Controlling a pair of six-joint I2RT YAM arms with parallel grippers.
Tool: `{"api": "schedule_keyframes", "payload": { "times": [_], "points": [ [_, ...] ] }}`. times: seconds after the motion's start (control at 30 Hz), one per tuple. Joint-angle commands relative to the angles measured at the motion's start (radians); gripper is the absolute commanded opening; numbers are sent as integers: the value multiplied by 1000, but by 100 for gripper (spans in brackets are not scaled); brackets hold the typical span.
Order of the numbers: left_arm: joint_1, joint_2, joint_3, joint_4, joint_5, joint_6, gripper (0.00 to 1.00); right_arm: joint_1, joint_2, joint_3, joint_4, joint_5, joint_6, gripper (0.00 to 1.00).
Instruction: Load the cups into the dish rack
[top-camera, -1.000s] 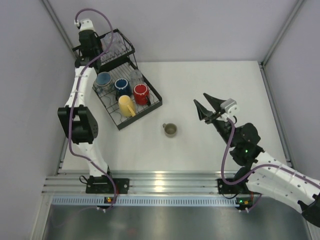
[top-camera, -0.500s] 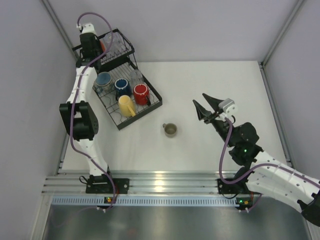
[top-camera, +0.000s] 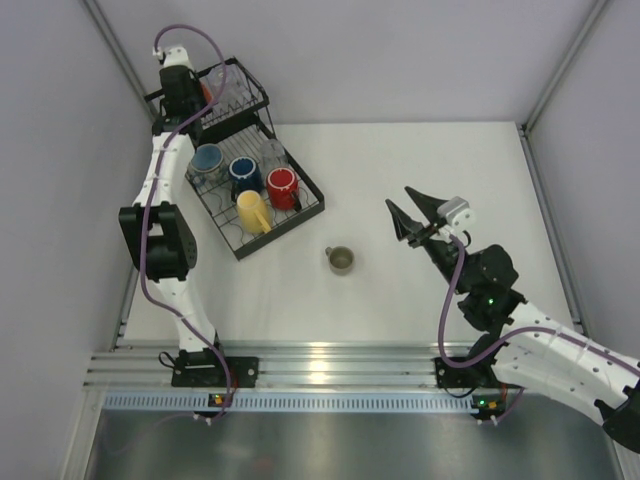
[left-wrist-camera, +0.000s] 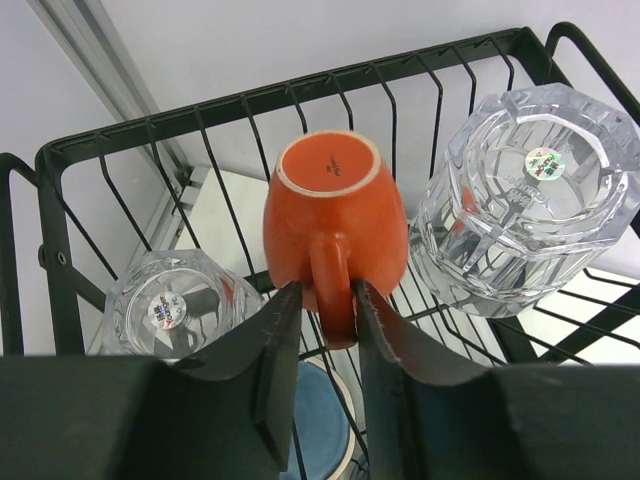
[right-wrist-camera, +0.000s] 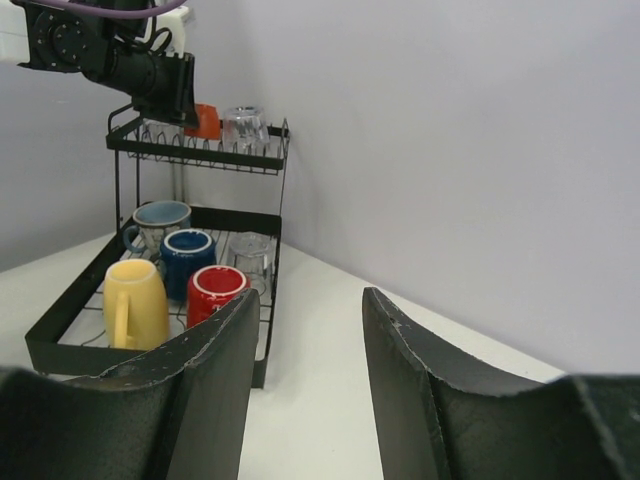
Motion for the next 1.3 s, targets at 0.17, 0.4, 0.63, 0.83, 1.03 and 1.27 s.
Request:
{"api": "schedule_keyframes", "payload": {
  "times": [0.17,0.4,0.63,0.83,1.03,1.27],
  "points": [
    [7,12,12,91,6,-6,38,0,-30,4,27,13,0,46],
    [7,5,3,91,20,-10,37,-5,-36,7,28,20,-9,46],
    [8,-11,6,116,110,14,40,-7,-28,17,12,15,-4,46],
    [7,31,63,122,144,-20,41,-8,-28,19,10,18,-7,46],
    [7,71,81,142,181,-38,43,-10,-16,27,7,18,-11,46],
    [7,83,85,179,247,-40,43,-10,8,24,15,15,-9,46]
  ]
}}
